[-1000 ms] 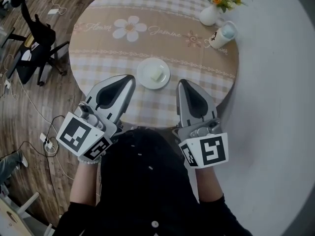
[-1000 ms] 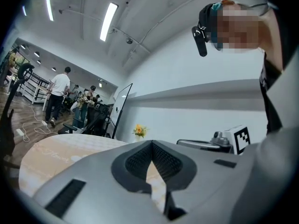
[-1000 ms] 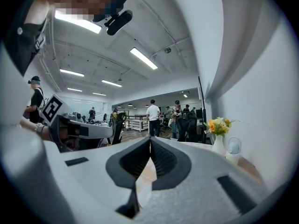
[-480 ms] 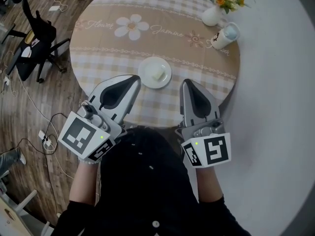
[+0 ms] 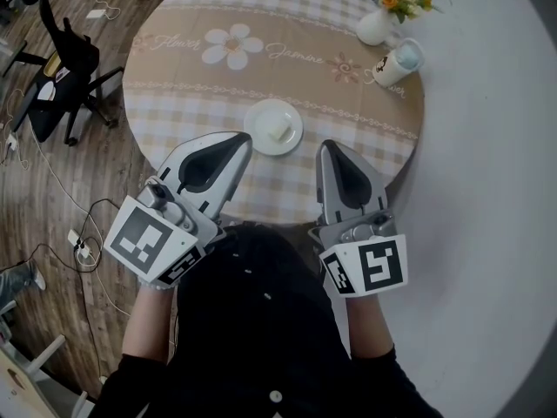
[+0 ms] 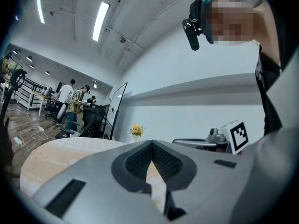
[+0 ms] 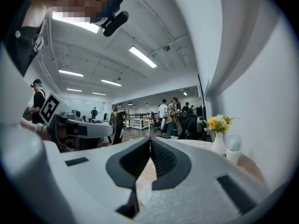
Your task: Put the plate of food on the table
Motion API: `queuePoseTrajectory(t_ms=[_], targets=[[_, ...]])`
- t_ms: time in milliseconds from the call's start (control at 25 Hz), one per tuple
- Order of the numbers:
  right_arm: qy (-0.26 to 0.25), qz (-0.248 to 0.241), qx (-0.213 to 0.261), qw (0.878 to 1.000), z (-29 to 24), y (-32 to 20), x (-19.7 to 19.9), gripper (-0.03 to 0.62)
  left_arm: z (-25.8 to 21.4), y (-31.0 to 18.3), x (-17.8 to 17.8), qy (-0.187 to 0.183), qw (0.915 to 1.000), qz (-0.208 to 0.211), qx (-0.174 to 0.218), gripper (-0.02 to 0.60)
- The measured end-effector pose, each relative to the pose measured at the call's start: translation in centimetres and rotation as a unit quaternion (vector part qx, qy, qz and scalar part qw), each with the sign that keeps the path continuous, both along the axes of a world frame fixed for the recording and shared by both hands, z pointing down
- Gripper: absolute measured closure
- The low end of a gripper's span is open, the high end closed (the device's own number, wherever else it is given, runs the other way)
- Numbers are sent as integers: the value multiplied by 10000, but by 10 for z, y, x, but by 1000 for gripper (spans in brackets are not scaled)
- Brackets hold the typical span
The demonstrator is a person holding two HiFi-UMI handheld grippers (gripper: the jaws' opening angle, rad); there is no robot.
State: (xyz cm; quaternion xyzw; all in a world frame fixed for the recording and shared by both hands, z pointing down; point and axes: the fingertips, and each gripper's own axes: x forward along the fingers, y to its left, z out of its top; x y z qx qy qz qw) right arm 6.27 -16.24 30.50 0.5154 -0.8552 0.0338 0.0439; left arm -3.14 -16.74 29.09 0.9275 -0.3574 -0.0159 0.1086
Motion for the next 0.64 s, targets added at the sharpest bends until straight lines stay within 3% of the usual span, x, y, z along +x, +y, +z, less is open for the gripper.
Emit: queuePoseTrajectory(t_ms=[640], targets=[[63,35,-36,10000,2,3,7,594,-2,4,11,-5,10000,89,-25,580]])
